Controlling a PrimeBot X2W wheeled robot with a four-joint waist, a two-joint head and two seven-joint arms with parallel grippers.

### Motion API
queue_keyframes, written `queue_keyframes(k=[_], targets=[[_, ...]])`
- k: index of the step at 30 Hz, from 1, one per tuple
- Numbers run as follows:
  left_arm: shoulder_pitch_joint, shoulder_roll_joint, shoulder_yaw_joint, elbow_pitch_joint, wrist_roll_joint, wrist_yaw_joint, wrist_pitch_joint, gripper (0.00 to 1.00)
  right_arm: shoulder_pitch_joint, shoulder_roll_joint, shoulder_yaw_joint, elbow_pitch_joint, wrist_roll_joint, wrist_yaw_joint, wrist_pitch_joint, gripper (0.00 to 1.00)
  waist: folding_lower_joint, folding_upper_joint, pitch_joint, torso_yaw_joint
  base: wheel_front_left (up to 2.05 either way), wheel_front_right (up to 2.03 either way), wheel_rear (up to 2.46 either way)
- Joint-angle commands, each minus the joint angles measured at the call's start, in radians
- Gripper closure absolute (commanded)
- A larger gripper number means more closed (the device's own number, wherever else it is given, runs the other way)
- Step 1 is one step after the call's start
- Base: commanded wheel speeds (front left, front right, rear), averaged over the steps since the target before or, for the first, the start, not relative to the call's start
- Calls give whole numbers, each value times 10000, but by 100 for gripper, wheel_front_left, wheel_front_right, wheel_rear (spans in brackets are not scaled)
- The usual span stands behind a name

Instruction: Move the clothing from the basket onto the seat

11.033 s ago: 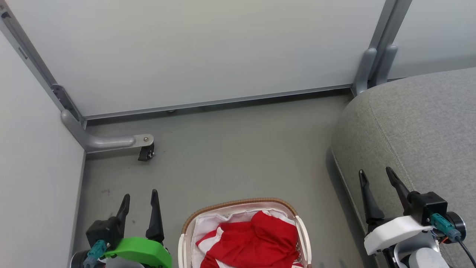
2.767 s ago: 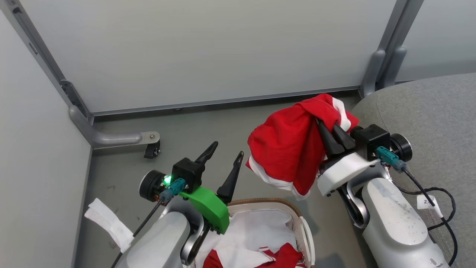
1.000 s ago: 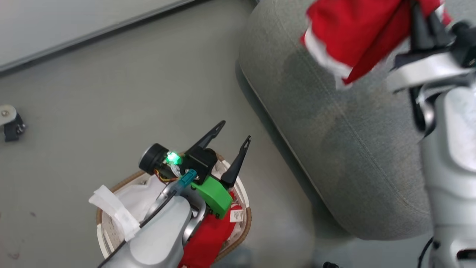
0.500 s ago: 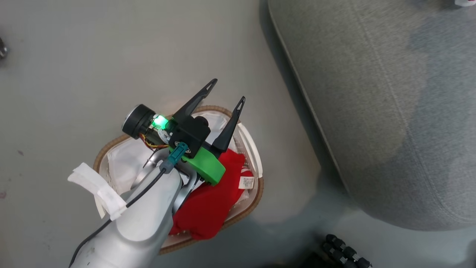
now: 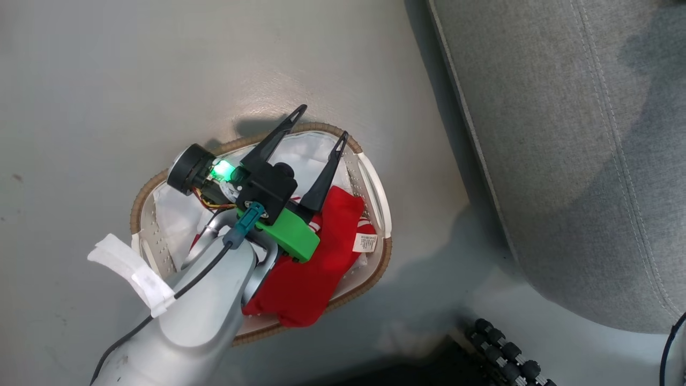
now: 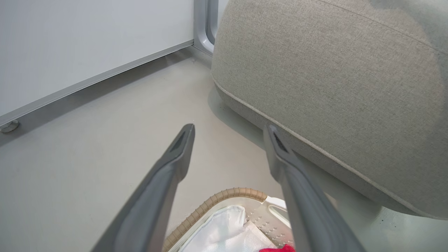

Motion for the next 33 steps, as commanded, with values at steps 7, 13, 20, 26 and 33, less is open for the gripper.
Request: queue_keyframes(k=[7,13,20,26,33], targets=[[89,-113,74,217,-302,-1,-75,0,920,369,-162,-381,-171,-10,-49,0,-2,0,-820,93,0,0,0],[374,-364,348,278,-619,-48,-90,0,1605,430,-21,-714,-226,-10,-49,0,-2,0,-1942,383,0,0,0],[1098,-665,1211,72,-840,-5,-85,0,2296,306,490,-911,-261,-10,-49,0,-2,0,-3627,903,0,0,0],[2050,-851,2464,-59,-1021,146,-85,0,2622,651,1322,-759,45,-10,-49,0,-2,0,-4913,1274,0,0,0],[3318,-1008,4054,-209,-925,243,-75,0,3173,1293,2056,-773,698,-10,-49,0,-2,0,-5772,1672,0,0,0]])
